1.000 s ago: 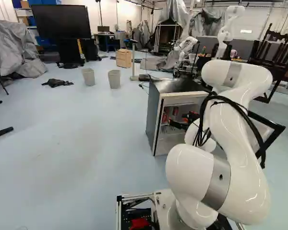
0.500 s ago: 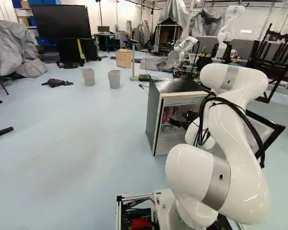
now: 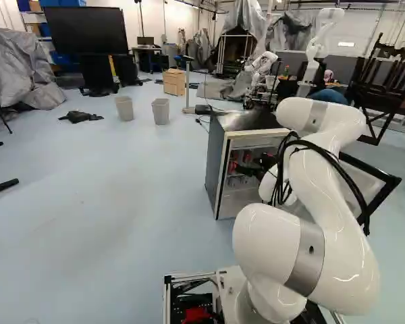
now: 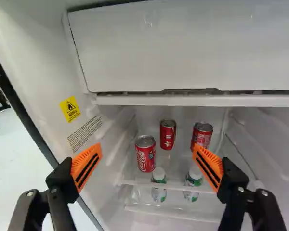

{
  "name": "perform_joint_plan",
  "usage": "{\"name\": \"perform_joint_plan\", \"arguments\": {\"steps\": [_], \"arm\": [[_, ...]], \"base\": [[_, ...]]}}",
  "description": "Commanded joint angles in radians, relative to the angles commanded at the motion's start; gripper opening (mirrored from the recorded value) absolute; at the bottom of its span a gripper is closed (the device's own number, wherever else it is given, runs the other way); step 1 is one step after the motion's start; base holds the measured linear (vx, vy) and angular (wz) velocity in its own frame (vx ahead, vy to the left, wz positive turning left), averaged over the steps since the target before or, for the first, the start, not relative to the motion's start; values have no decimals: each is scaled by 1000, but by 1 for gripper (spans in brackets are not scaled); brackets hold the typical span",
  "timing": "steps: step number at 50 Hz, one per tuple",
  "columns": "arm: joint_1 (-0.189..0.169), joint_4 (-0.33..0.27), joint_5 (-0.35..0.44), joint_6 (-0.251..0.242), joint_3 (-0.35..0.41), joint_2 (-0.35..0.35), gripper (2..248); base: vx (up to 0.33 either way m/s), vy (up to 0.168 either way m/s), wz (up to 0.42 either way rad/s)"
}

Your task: Grab a drink from the fridge

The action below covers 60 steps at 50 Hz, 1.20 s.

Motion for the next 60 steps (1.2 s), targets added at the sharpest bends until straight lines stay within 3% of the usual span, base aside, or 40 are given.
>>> {"name": "perform_joint_plan", "arguments": {"steps": [28,50,60], "arm": [[40,0,0,0,-249,-170,247],[53,0,0,0,-311,-202,247],[53,0,0,-57,-312,-203,247]], "base": [[0,0,0],[0,0,0],[0,0,0]]}}
